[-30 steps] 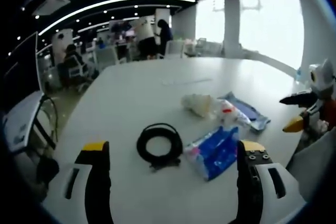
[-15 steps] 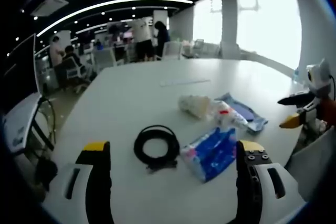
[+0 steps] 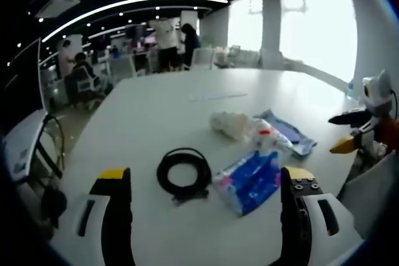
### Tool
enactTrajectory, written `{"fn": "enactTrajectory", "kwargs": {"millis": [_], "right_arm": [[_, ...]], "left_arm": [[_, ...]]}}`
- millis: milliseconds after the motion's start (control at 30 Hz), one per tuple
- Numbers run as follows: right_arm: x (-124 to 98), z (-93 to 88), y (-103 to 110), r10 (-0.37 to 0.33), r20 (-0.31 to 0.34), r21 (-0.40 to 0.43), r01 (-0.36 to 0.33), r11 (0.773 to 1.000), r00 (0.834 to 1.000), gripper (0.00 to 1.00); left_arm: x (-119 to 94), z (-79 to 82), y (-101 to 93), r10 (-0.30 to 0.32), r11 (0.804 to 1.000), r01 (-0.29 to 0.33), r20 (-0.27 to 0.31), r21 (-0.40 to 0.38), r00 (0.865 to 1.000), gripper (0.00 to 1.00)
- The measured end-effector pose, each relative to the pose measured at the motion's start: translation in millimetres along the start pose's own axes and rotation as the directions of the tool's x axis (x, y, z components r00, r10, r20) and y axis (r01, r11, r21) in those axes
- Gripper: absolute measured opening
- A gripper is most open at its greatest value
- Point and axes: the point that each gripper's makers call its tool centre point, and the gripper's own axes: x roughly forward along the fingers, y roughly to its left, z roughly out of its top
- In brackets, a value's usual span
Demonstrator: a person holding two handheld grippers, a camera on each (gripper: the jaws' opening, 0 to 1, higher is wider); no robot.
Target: Arrange the tabletop items into an orderly group along one side of the table until the central work area is clear of visible clutter.
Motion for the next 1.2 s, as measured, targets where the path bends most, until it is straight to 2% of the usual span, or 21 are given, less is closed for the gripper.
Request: {"fn": "enactTrajectory", "kwargs": {"millis": [333, 467, 633, 767, 933, 1067, 1200], "right_arm": [[1, 5.8, -1, -0.029, 0.010, 0.005, 0.029, 1.000, 1.000, 0.94], [3, 11.7, 0, -0.040, 0.008, -0.042, 0.040, 0.998, 0.999, 0.94], [6, 26.3, -4, -0.078, 0.031, -0.125, 0.081, 0.989, 0.996, 0.94], [14, 34.0, -3, -0.063, 0.033, -0.105, 0.066, 0.992, 0.997, 0.93], [22, 42.9, -3, -0.062, 0.032, -0.145, 0.066, 0.987, 0.998, 0.92], [28, 52.7, -1, -0.044, 0.037, -0.130, 0.048, 0.990, 0.998, 0.92], [39, 63.3, -3, -0.054, 0.054, -0.132, 0.060, 0.989, 0.997, 0.91]], "left_arm": [[0, 1.0, -0.9, -0.005, 1.000, 0.005, 0.003, -0.007, 1.000, 0.98], [1, 2.1, -2.7, -0.013, 1.000, 0.013, 0.008, -0.009, 1.000, 0.97], [1, 1.5, -4.7, -0.022, 1.000, 0.022, 0.004, -0.005, 1.000, 0.97], [1, 3.3, -4.6, -0.020, 1.000, 0.020, 0.013, 0.003, 1.000, 0.97], [0, 4.1, -4.5, -0.027, 1.000, 0.027, 0.018, -0.005, 0.999, 0.96], [0, 5.5, -4.7, -0.035, 0.999, 0.036, 0.031, -0.036, 0.999, 0.96], [1, 4.9, -4.6, -0.034, 0.999, 0.034, 0.027, -0.031, 0.999, 0.96]]}}
